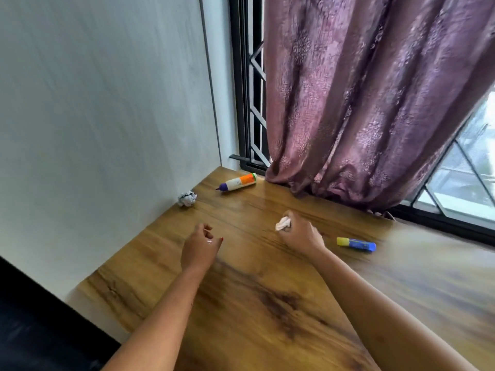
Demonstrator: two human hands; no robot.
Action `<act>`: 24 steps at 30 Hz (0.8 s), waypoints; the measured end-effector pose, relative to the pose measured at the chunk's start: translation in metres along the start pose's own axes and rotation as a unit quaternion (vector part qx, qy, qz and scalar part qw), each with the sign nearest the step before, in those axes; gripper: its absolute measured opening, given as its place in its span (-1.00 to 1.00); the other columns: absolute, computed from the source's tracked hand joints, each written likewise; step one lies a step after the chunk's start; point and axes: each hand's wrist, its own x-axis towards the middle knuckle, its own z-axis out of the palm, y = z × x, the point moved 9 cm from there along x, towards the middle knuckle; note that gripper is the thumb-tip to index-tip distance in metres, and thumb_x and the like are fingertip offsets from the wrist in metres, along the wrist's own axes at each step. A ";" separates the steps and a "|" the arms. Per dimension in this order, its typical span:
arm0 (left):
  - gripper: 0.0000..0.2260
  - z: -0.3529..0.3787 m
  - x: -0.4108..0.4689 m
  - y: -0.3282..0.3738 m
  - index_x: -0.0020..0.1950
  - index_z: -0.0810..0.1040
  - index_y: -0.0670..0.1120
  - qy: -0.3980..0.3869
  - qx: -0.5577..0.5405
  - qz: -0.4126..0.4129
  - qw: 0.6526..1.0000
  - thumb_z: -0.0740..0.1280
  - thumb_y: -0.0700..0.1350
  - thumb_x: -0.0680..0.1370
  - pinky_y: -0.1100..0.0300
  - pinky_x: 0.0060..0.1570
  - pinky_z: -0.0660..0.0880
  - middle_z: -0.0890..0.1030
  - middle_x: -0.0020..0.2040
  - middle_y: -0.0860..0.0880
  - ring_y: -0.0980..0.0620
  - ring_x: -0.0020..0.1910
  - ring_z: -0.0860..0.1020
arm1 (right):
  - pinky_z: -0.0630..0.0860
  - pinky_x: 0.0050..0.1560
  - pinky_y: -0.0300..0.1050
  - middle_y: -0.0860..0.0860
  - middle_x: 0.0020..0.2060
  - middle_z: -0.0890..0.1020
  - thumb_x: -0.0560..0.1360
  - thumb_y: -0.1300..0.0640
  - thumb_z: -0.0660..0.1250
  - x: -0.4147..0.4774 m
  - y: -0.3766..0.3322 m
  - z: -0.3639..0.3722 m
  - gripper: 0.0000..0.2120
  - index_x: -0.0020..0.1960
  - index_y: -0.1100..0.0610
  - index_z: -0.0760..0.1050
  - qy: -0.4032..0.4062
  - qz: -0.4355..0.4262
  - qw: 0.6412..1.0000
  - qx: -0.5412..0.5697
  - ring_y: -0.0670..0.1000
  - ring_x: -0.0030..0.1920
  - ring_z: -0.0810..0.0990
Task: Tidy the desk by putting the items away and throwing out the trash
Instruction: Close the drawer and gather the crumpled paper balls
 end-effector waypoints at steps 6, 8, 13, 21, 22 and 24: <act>-0.69 -0.027 0.052 -0.024 0.15 0.47 -0.13 0.042 0.032 -0.033 0.998 0.42 -0.12 0.45 0.17 -0.13 0.39 0.60 0.02 -0.09 -0.07 -0.04 0.54 | 0.42 0.04 -0.16 0.01 0.09 0.57 0.45 -0.03 0.41 0.017 -0.077 0.037 -0.53 0.30 0.00 0.37 -0.078 -0.034 0.968 0.238 -0.02 0.04 0.53; -0.63 -0.029 0.073 -0.032 0.23 0.43 -0.13 0.031 0.055 -0.053 0.997 0.39 -0.15 0.44 0.13 -0.06 0.41 0.57 0.11 -0.13 -0.11 0.05 0.53 | 0.48 0.14 -0.07 0.01 0.13 0.57 0.42 -0.10 0.41 0.027 -0.084 0.048 -0.51 0.28 -0.07 0.34 -0.076 -0.030 0.961 0.263 0.01 0.08 0.55; -0.49 -0.024 0.121 -0.043 0.36 0.25 -0.09 -0.018 0.105 -0.086 0.991 0.29 -0.21 0.43 -0.03 0.15 0.41 0.38 0.28 -0.22 -0.23 0.24 0.40 | 0.52 0.14 -0.03 0.02 0.12 0.54 0.46 -0.02 0.41 0.048 -0.092 0.064 -0.61 0.21 -0.08 0.34 -0.071 0.021 0.932 0.355 0.02 0.08 0.55; -0.33 -0.016 0.168 -0.049 0.49 0.12 -0.02 -0.076 0.147 -0.042 0.985 0.37 -0.03 0.46 0.02 0.18 0.39 0.38 0.32 -0.25 -0.22 0.27 0.40 | 0.50 -0.44 -0.25 0.08 0.03 0.58 0.45 0.07 0.43 0.074 -0.121 0.092 -0.66 0.17 0.09 0.43 -0.026 0.105 0.882 0.459 -0.04 -0.16 0.58; -0.32 -0.014 0.173 -0.050 0.50 0.10 0.01 -0.085 0.158 -0.039 0.983 0.37 0.01 0.47 0.02 0.19 0.39 0.37 0.33 -0.23 -0.21 0.28 0.40 | 0.51 -0.43 -0.24 0.09 0.02 0.58 0.45 0.08 0.43 0.078 -0.126 0.096 -0.65 0.18 0.10 0.42 -0.027 0.108 0.878 0.466 -0.02 -0.16 0.58; -0.35 -0.011 0.180 -0.052 0.49 0.11 0.08 -0.106 0.194 -0.033 0.975 0.34 0.09 0.49 0.01 0.17 0.42 0.38 0.33 -0.18 -0.19 0.27 0.43 | 0.55 -0.39 -0.18 0.12 0.02 0.58 0.46 0.09 0.43 0.085 -0.136 0.106 -0.64 0.18 0.11 0.40 -0.037 0.121 0.870 0.476 0.03 -0.14 0.59</act>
